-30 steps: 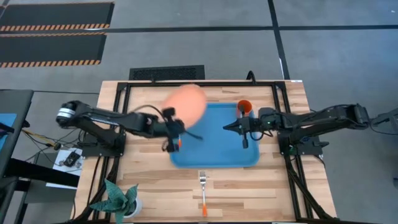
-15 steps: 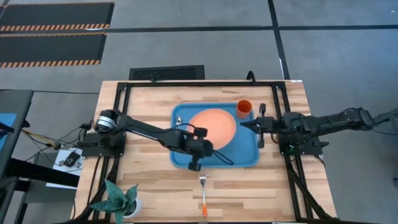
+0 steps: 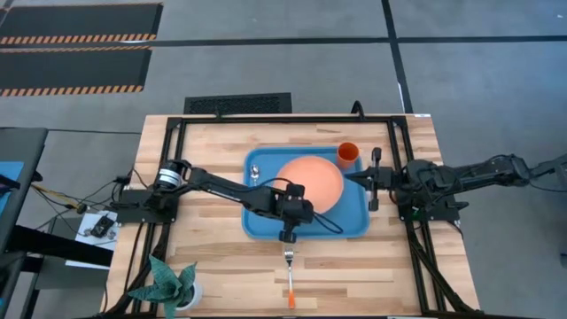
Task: Pick and place plate/cup/fork/spoon on tray
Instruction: Put the light orange plate on blue tray to the right of the orange spoon
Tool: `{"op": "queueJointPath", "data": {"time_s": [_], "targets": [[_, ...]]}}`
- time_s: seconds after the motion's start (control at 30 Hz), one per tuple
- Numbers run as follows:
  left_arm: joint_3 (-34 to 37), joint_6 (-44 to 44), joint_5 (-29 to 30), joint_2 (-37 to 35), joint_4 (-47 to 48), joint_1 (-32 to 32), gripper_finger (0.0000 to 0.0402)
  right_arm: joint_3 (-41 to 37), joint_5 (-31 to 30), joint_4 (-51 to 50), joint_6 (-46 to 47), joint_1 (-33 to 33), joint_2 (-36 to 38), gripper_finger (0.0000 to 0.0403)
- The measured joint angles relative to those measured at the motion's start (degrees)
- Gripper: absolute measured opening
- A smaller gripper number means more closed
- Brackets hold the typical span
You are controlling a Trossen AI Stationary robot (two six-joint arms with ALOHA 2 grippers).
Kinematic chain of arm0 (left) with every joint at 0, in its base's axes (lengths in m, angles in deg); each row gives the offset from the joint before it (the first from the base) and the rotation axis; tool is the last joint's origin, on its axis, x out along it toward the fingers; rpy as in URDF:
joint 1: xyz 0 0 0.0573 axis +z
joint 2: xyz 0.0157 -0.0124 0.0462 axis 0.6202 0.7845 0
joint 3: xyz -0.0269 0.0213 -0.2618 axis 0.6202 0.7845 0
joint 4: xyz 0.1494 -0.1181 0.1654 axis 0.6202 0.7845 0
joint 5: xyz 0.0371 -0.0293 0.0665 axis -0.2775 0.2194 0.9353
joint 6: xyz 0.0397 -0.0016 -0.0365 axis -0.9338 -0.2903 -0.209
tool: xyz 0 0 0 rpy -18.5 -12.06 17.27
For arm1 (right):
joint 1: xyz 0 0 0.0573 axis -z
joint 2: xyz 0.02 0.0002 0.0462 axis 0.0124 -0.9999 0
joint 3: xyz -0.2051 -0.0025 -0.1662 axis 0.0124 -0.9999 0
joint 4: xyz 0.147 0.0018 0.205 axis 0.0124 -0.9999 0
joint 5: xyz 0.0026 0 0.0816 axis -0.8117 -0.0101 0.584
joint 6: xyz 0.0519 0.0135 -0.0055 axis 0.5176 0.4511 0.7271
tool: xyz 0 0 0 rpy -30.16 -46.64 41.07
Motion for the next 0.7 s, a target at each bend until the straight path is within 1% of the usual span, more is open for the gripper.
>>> {"op": "queueJointPath", "data": {"time_s": [0.13, 0.3, 0.43, 0.57, 0.7], "targets": [[0.00, 0.21, -0.80, 0.00, -1.62, 0.34, 0.0000, 0.00, -0.20, 0.00, 0.00, 0.00, -0.02, 0.0007], [0.02, 1.50, -5.70, 0.00, -2.62, 0.82, 0.0000, 0.00, -0.20, 0.02, 0.01, 0.00, -0.02, 0.0007], [0.74, 2.18, -5.68, 0.02, -4.30, 1.02, 0.0000, 0.00, -0.19, 0.00, 0.06, 0.00, -0.02, 0.0007], [0.74, 2.77, -7.72, 0.02, -5.04, 1.30, 0.0001, 0.00, -0.18, 0.00, 0.18, 0.00, -0.02, 0.0007], [0.76, 3.75, -7.94, 0.02, -5.17, 1.30, 0.0016, 0.00, -0.18, -0.02, 0.18, 0.00, -0.02, 0.0007]]}}
